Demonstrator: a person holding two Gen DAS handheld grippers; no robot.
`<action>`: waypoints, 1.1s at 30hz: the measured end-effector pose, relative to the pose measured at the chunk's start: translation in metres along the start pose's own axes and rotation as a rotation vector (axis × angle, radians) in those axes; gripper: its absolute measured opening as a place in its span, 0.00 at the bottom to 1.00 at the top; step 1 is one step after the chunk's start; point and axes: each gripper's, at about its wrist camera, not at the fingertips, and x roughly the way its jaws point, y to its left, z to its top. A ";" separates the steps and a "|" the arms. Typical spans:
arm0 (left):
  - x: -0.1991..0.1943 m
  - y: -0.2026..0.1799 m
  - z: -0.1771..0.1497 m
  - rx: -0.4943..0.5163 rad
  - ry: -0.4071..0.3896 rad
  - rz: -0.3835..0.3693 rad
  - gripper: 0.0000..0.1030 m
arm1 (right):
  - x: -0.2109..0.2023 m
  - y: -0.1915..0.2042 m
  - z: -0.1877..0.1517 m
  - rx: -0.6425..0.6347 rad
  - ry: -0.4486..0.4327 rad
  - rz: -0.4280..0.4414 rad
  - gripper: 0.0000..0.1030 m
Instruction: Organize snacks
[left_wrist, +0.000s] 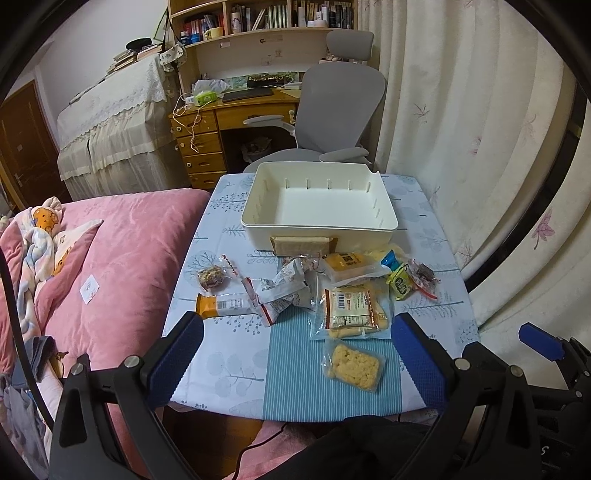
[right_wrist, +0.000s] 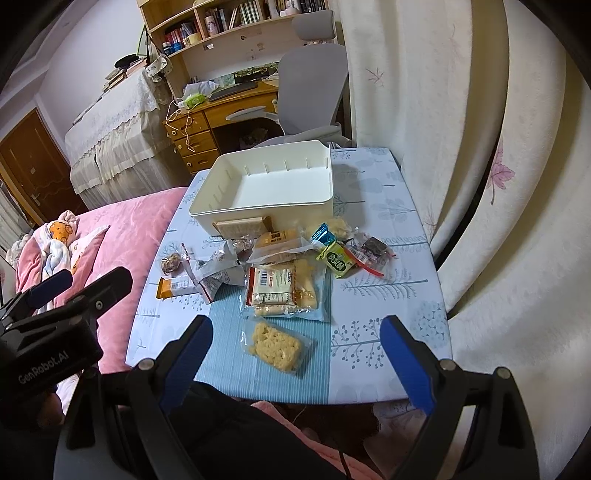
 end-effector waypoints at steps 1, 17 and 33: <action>0.000 0.000 -0.001 -0.002 0.000 0.001 0.99 | 0.000 0.000 0.001 0.000 0.001 0.002 0.90; 0.003 0.008 -0.004 -0.028 0.036 -0.016 0.99 | 0.000 -0.001 -0.007 0.007 -0.011 0.024 0.90; 0.051 0.061 0.026 -0.005 0.125 -0.078 0.99 | 0.041 0.028 0.016 0.105 0.079 -0.013 0.90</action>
